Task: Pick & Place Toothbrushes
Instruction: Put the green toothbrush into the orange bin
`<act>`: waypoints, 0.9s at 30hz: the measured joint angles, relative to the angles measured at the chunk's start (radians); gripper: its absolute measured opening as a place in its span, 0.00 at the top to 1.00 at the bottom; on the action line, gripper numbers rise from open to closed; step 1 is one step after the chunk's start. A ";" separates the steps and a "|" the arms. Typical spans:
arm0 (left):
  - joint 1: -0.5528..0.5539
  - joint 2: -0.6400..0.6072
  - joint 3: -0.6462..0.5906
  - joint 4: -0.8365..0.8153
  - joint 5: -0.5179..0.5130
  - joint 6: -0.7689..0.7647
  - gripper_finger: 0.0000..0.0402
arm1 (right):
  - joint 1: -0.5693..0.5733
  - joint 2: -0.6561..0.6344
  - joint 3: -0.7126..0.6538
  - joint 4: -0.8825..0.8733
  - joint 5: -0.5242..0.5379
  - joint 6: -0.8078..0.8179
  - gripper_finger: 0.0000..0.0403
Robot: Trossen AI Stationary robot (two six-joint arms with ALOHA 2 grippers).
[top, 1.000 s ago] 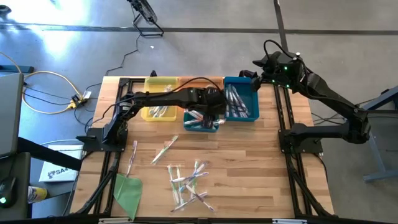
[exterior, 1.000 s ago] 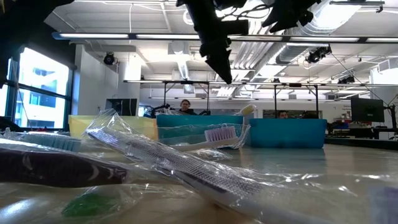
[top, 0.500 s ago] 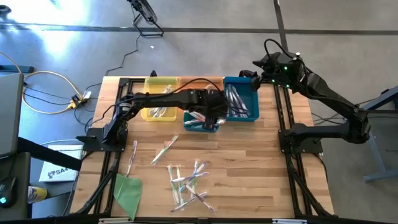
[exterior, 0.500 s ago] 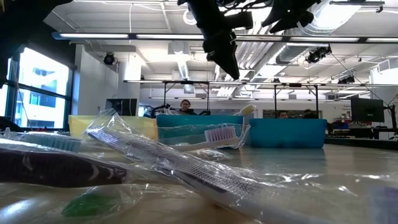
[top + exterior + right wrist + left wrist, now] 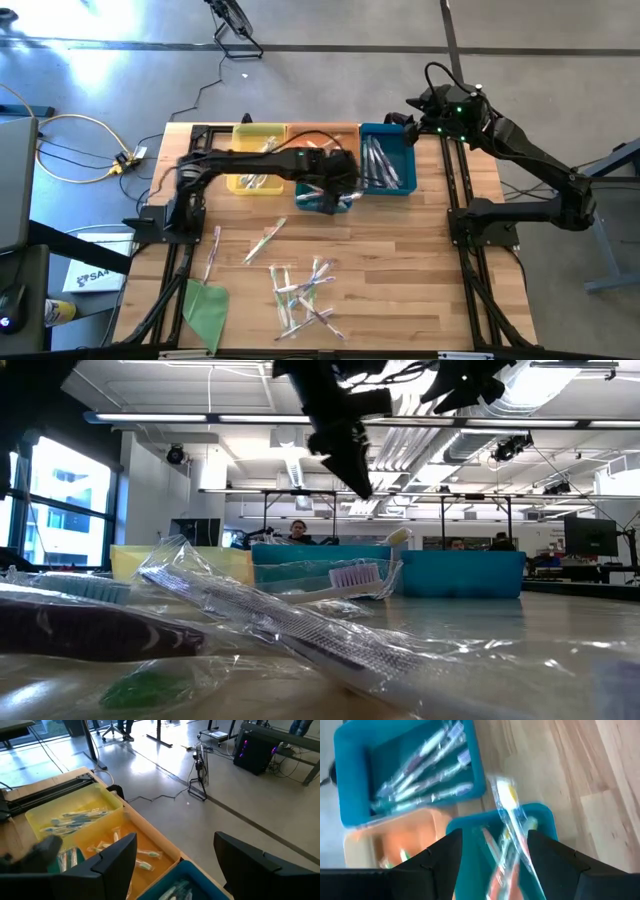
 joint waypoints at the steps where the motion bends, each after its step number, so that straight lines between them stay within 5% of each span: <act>1: 0.000 -0.035 -0.053 0.011 0.000 -0.012 0.46 | 0.000 0.000 0.000 -0.003 -0.001 0.000 0.36; 8: 0.000 -0.333 -0.476 0.323 -0.004 -0.088 0.46 | 0.000 0.001 0.000 -0.006 0.004 -0.003 0.36; 14: 0.000 -0.549 -0.728 0.323 0.005 -0.245 0.46 | 0.000 0.001 0.000 -0.004 0.002 -0.003 0.36; 27: 0.000 -0.698 -0.848 0.110 0.260 -0.926 0.46 | 0.000 0.001 0.000 -0.004 0.000 -0.003 0.36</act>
